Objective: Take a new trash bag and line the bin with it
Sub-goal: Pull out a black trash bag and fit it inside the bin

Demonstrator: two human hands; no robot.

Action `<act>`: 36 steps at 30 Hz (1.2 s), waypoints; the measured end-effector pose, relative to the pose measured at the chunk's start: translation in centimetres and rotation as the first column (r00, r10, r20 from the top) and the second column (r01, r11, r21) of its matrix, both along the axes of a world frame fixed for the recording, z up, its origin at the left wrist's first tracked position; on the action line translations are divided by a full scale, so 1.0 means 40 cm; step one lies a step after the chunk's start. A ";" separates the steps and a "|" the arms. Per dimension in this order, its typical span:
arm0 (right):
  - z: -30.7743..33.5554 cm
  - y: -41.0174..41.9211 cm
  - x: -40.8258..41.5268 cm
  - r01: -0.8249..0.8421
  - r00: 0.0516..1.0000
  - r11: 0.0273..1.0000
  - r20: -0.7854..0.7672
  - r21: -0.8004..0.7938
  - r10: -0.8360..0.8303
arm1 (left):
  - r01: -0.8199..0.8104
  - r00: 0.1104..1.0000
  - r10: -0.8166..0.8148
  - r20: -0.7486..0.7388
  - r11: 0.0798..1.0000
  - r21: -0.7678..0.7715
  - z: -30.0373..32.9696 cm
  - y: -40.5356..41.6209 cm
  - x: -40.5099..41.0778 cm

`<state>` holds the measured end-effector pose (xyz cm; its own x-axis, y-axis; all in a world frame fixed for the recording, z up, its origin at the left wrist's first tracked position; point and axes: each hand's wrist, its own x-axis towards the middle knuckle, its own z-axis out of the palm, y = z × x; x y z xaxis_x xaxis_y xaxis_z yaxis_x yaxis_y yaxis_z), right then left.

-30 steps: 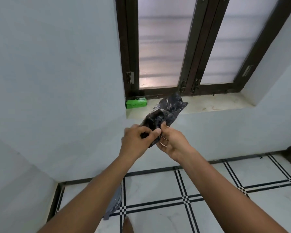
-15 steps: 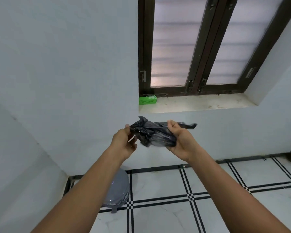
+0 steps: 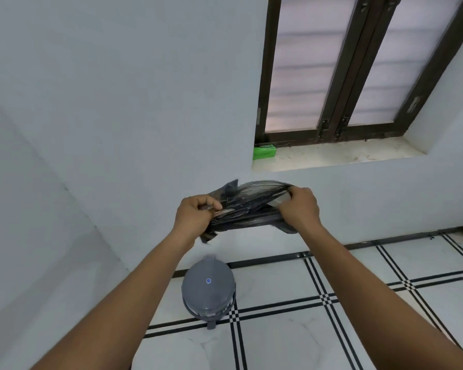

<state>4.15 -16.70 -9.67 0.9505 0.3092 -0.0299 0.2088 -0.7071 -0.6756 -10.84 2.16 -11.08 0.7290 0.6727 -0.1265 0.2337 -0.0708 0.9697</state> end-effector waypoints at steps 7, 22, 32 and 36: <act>-0.031 0.036 -0.097 0.203 0.925 0.922 -0.375 0.330 -0.070 | 0.212 0.872 0.093 -0.480 0.812 0.543 -0.056 0.096 -0.085; -0.144 0.059 -0.146 -0.567 0.629 0.673 0.278 -0.475 0.726 | 0.276 0.822 0.303 -0.482 0.529 0.803 -0.174 0.262 -0.223; -0.184 0.122 -0.137 -0.303 0.951 0.894 -0.167 -0.331 0.260 | 0.444 0.807 0.168 -0.567 0.460 0.769 -0.246 0.284 -0.242; -0.146 0.180 -0.174 0.011 0.850 0.974 -0.515 0.226 0.110 | 0.316 0.846 -0.051 -0.530 0.849 0.424 -0.217 0.235 -0.181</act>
<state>-2.83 -9.51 -15.50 0.7956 0.4113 -0.4449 -0.1864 -0.5325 -0.8256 -18.09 11.55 -19.76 0.7755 0.6007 -0.1945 0.5911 -0.5825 0.5580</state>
